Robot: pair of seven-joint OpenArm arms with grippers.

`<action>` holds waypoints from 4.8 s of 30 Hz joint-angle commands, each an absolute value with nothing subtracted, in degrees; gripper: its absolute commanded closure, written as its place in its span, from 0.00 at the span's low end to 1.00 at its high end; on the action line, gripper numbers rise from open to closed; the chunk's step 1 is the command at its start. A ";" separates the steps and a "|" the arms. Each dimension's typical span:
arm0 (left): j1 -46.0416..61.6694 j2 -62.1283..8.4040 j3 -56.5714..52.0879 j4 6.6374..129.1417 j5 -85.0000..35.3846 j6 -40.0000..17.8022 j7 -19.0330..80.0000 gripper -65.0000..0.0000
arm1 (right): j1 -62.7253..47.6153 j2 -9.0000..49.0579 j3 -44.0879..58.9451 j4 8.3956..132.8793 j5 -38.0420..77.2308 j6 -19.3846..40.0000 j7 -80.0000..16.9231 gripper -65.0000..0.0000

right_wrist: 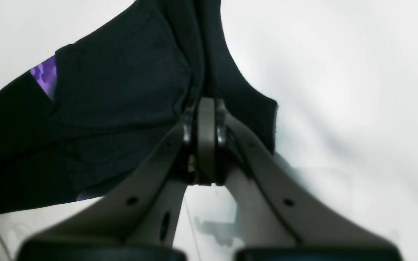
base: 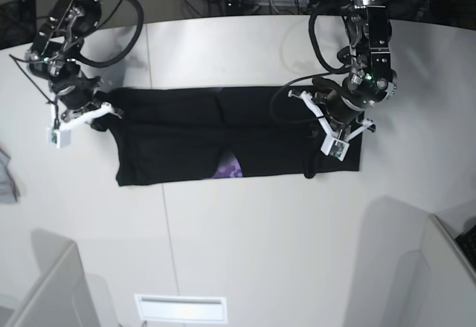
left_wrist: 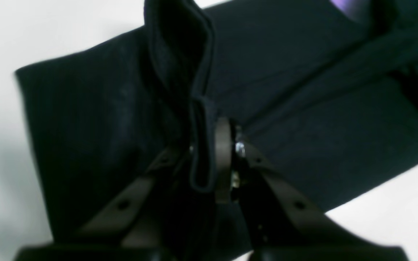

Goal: Fold the T-shirt properly
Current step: 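Fold the strip end with the left gripper toward the right gripper, then release the folded end and lift the left gripper away, then grasp the strip end with the right gripper and lift it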

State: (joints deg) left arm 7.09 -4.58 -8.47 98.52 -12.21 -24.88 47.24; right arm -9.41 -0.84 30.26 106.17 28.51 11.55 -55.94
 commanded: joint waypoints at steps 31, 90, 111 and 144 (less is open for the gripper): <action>2.42 0.04 0.84 99.38 -12.97 -18.95 48.31 1.00 | -8.31 -0.31 30.37 104.48 29.14 11.74 -54.90 1.00; 11.65 -0.40 -9.27 111.96 -13.49 -19.03 48.31 1.00 | -2.68 -0.22 30.37 104.40 29.32 11.74 -56.04 1.00; 15.60 -5.41 -47.08 101.41 -13.41 -29.23 47.78 1.00 | 13.67 5.58 35.91 72.75 29.32 21.41 -64.31 0.29; 4.97 -5.49 -20.88 80.84 -12.79 -25.27 40.31 1.00 | 10.77 5.58 29.49 72.22 28.88 28.62 -60.26 1.00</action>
